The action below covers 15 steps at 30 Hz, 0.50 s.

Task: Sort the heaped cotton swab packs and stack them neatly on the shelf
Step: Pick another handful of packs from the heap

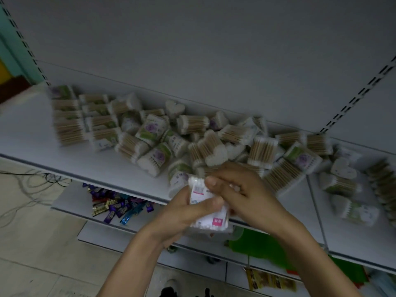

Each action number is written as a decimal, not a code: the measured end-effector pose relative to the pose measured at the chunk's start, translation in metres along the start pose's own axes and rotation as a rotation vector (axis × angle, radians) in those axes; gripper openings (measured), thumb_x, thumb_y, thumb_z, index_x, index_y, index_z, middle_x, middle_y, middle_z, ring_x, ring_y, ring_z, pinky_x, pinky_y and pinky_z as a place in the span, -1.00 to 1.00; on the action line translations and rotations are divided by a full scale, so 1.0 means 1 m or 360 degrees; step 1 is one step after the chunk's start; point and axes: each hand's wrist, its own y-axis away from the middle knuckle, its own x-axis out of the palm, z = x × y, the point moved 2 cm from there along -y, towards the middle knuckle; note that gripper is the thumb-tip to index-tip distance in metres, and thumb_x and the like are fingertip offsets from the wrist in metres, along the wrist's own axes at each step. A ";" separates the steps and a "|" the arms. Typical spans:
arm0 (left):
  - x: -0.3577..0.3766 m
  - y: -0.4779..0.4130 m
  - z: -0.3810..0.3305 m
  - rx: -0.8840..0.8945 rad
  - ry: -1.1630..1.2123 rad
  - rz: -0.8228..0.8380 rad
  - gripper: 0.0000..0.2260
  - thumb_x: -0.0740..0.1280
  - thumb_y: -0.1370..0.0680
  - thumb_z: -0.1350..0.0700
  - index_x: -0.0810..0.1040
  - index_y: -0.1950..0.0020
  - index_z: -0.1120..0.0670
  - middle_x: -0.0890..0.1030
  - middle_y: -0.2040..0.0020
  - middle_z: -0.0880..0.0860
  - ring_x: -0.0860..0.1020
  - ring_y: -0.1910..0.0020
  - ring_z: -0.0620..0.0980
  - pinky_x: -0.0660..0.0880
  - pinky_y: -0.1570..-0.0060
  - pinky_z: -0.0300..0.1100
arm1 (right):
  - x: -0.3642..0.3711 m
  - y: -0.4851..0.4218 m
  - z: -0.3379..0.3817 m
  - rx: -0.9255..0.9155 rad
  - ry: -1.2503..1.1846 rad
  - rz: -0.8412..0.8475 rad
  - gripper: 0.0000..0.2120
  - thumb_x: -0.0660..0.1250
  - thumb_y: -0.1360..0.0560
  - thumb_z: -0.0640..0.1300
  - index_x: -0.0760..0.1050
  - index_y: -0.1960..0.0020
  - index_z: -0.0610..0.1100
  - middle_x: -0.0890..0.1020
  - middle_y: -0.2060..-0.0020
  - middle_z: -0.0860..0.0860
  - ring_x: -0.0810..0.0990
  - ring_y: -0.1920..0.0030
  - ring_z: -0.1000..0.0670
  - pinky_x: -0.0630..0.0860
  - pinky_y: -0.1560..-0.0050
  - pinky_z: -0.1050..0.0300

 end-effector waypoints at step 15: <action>-0.001 0.000 -0.012 0.0870 -0.0191 -0.0786 -0.42 0.54 -0.28 0.01 0.46 -0.25 0.05 0.64 -0.09 -0.21 0.60 -0.11 -0.18 0.50 0.00 -0.40 | 0.053 -0.015 0.021 0.0889 -0.1571 -0.0487 -0.76 0.21 -0.59 -0.04 0.58 -0.13 -0.12 0.70 0.01 -0.03 0.67 -0.02 -0.01 0.57 -0.11 0.01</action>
